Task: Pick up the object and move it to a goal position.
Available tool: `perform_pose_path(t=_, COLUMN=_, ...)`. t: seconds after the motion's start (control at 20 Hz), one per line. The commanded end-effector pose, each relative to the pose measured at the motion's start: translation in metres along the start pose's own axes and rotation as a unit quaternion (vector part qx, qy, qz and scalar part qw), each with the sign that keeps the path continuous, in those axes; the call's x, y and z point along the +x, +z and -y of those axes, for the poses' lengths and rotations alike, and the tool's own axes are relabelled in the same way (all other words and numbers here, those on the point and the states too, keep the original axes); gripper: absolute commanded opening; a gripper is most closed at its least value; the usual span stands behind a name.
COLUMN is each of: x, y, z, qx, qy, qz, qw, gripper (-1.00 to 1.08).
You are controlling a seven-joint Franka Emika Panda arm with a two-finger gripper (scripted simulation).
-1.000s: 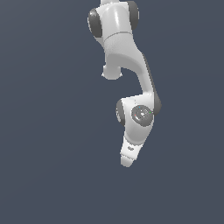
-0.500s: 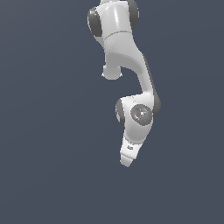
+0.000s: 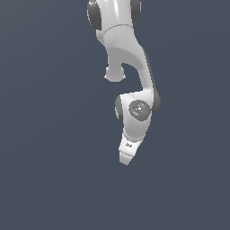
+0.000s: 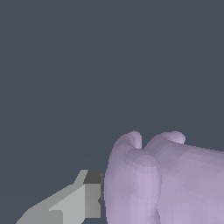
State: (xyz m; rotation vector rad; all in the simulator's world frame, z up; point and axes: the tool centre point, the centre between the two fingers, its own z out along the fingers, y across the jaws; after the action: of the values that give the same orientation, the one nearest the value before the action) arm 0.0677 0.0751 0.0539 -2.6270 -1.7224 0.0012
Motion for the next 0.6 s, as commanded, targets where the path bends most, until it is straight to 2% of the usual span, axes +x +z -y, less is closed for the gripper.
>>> perform_pose_path(t=0.0, x=-0.010, y=-0.005, z=0.005, qx=0.000, qy=0.000, qz=0.000, qw=1.0000, gripper=-1.00)
perform_pose_path(t=0.55, x=-0.072, y=-0.033, z=0.039, qx=0.000, qy=0.000, qz=0.000, qw=1.0000, gripper=-1.00)
